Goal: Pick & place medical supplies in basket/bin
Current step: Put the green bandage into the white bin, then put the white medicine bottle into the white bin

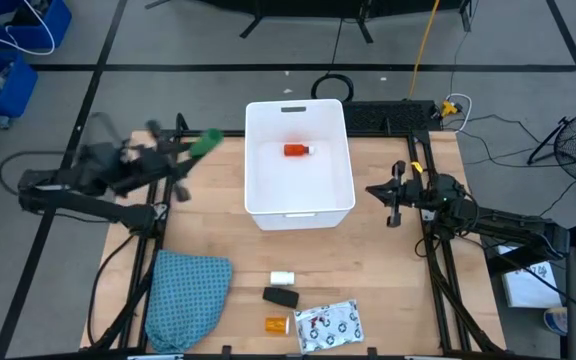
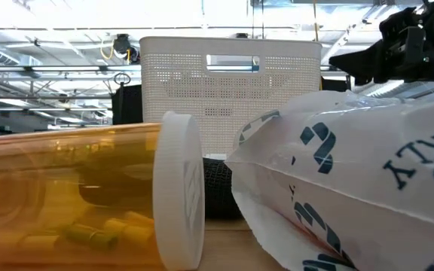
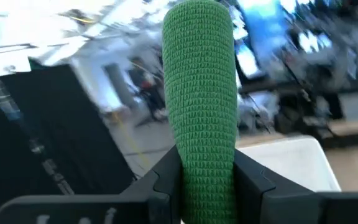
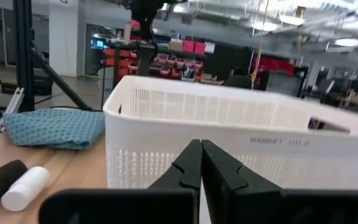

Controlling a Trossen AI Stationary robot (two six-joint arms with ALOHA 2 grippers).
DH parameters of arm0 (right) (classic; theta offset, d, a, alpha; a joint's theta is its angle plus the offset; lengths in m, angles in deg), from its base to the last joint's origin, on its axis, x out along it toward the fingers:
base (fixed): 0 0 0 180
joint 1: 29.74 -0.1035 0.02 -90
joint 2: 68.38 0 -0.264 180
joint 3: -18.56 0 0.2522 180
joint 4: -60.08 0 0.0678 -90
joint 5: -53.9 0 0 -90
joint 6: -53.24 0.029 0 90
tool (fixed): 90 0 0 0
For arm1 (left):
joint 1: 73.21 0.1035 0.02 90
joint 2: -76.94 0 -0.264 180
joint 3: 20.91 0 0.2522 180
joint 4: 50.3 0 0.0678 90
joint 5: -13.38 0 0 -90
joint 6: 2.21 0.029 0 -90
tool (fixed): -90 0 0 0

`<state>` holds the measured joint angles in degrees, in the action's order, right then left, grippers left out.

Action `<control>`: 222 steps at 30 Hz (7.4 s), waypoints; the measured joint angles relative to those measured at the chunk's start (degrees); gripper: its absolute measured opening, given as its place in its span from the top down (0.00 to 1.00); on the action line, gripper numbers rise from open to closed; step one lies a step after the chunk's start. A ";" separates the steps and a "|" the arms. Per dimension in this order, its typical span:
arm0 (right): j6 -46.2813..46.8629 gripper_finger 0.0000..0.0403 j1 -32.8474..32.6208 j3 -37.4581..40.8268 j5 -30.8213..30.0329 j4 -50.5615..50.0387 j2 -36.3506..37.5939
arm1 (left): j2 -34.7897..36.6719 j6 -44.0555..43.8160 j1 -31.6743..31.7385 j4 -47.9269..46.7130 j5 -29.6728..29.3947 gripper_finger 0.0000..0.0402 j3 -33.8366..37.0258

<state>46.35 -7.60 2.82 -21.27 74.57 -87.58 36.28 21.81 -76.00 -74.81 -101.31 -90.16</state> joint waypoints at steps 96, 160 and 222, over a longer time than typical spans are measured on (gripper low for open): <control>-7.66 1.00 -0.02 0.04 0.33 3.78 0.02 | -52.70 1.74 21.97 -60.07 37.62 0.60 -52.05; -8.30 0.47 -45.62 -64.52 -38.79 -16.12 -66.59 | -1.20 -21.79 20.69 37.00 35.55 0.98 49.54; 22.69 0.38 -47.37 -56.96 -34.51 -4.03 -91.50 | -1.20 -25.76 20.67 34.49 32.10 0.98 49.54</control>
<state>69.03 -54.97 -54.14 -55.78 70.55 -179.08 35.07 -3.95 -55.32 -40.32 -69.22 -40.63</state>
